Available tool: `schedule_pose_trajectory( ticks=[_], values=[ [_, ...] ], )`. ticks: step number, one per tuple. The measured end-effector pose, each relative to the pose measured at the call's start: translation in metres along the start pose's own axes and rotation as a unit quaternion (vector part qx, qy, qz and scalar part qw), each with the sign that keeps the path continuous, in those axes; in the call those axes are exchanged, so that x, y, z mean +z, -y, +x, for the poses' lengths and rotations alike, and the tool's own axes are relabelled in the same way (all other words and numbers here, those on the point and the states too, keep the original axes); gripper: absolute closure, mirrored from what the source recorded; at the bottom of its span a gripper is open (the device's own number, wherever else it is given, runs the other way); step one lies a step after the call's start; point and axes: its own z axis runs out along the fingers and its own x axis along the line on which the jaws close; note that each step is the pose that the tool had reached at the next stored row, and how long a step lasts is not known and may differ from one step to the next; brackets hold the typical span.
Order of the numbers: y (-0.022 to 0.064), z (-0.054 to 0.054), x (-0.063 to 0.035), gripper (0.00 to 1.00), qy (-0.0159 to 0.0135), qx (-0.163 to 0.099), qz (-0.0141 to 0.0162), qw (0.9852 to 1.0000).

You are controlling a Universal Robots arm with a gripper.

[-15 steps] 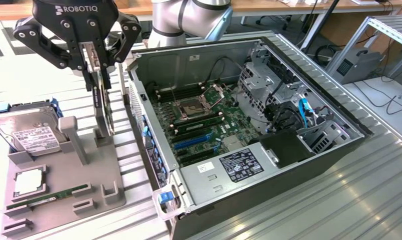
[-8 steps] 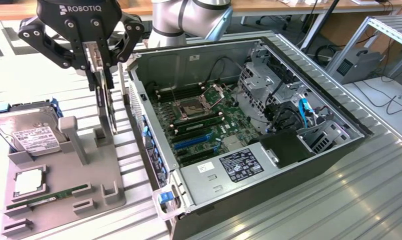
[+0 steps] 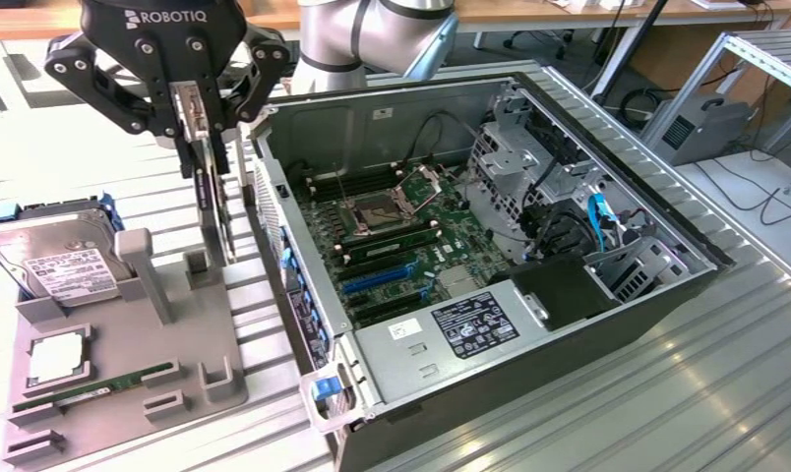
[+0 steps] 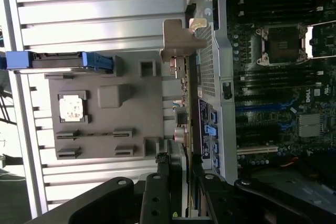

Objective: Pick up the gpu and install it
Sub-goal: 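Pick up the gpu and move the gpu toward the slot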

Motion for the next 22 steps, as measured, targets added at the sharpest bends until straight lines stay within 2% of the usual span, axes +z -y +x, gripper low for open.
schedule_pose_trajectory(
  ticks=[22],
  values=[
    [-0.0013, -0.012, 0.0003, 0.73, 0.0001, 0.000, 0.0016, 1.0000]
  ],
)
